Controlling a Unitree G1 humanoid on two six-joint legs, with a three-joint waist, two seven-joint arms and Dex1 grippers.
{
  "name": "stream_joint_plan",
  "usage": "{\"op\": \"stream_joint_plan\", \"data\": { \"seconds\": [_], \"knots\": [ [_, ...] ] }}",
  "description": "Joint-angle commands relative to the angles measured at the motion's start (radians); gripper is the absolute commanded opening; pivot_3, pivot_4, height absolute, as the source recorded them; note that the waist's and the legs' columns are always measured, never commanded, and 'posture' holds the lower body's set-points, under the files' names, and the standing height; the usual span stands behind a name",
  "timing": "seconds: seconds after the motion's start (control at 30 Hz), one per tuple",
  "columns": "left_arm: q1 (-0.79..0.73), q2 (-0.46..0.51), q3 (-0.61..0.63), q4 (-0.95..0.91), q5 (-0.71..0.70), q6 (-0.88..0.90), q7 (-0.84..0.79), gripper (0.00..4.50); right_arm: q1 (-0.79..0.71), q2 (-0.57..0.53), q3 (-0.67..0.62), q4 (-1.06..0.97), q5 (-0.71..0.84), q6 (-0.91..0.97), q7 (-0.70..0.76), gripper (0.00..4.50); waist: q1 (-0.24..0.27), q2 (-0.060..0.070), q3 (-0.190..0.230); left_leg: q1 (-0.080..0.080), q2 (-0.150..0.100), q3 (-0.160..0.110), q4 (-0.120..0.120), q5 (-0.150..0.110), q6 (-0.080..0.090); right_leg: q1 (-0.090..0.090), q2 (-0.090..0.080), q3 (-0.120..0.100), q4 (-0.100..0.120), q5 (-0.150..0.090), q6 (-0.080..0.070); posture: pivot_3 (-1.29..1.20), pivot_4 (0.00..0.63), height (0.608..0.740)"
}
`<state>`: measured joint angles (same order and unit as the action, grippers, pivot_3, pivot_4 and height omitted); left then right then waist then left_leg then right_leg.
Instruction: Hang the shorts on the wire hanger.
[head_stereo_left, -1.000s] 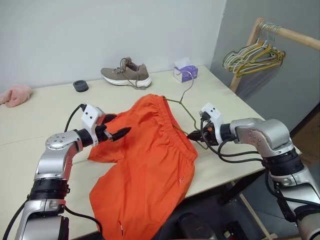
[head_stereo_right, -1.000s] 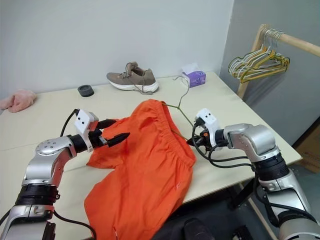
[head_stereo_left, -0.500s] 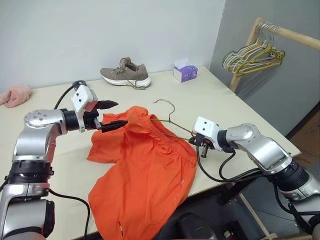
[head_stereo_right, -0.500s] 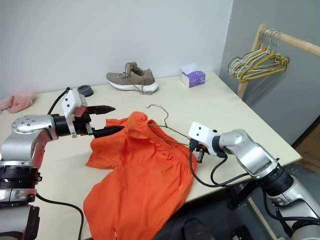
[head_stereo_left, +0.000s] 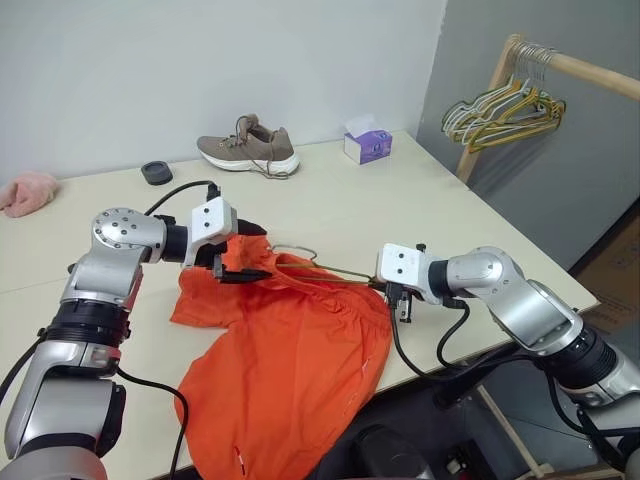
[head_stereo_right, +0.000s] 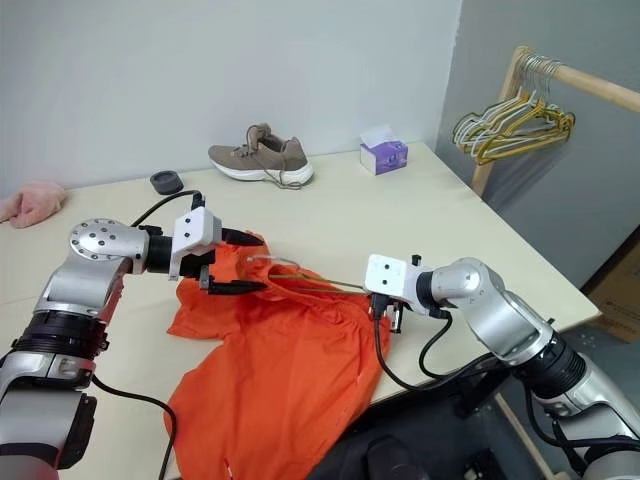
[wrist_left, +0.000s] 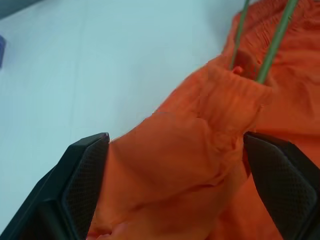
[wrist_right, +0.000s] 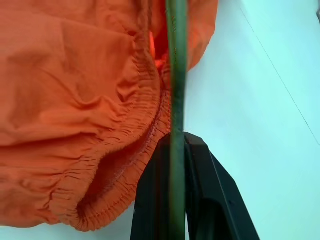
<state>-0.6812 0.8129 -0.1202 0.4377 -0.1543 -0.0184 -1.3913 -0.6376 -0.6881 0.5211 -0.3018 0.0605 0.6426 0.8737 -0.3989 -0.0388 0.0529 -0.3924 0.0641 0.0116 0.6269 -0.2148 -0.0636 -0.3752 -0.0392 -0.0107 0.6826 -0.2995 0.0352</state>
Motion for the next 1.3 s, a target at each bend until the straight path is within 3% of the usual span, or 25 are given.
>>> {"op": "stream_joint_plan", "data": {
  "seconds": [0.03,0.33,0.7,0.8,1.17,1.3],
  "knots": [
    [0.001,0.013,0.002,0.001,0.011,-0.034,-0.019,4.47,-0.013,0.009,-0.068,-0.054,0.015,0.002,0.010,0.00,-0.004,0.000,0.000,0.000,0.000,0.000,0.000,0.000,0.000,0.000,0.000,0.000,0.000,0.000,0.000,-0.40,0.000,0.740],
    [0.015,0.020,0.027,0.006,0.009,-0.038,-0.023,4.47,-0.002,0.041,-0.116,-0.073,0.056,0.095,0.017,0.00,-0.015,0.000,0.000,0.000,0.000,-0.001,0.000,0.000,0.000,0.000,0.000,-0.001,0.000,0.000,0.000,-0.39,0.000,0.740],
    [0.025,-0.036,0.020,-0.004,-0.001,-0.019,0.012,4.47,0.004,0.013,-0.093,-0.101,0.016,-0.017,0.049,0.00,-0.016,0.000,0.000,0.000,0.000,-0.001,0.000,0.000,0.000,0.000,0.000,-0.001,0.000,0.000,0.000,-0.40,0.000,0.740],
    [0.032,-0.043,0.016,-0.014,-0.011,0.003,-0.001,3.91,0.007,0.010,-0.091,-0.107,0.010,-0.038,0.054,0.00,-0.018,0.000,0.000,0.000,0.000,-0.001,0.000,0.000,0.000,0.000,0.000,-0.001,0.000,0.000,0.000,-0.40,0.000,0.740],
    [0.062,-0.060,0.012,-0.095,-0.031,0.083,-0.041,0.51,0.025,-0.003,-0.079,-0.096,-0.030,-0.131,0.088,0.00,-0.017,0.000,0.000,0.000,0.000,-0.001,0.000,0.000,0.000,0.001,0.000,0.000,0.000,0.000,0.000,-0.40,0.000,0.740],
    [0.080,-0.058,0.016,-0.122,-0.033,0.102,-0.051,0.01,0.040,-0.019,-0.065,-0.088,-0.055,-0.190,0.118,0.00,-0.017,0.000,0.000,0.000,0.000,-0.001,0.000,0.000,0.000,0.001,0.000,0.000,0.000,0.000,0.000,-0.40,0.000,0.740]
  ]
}}
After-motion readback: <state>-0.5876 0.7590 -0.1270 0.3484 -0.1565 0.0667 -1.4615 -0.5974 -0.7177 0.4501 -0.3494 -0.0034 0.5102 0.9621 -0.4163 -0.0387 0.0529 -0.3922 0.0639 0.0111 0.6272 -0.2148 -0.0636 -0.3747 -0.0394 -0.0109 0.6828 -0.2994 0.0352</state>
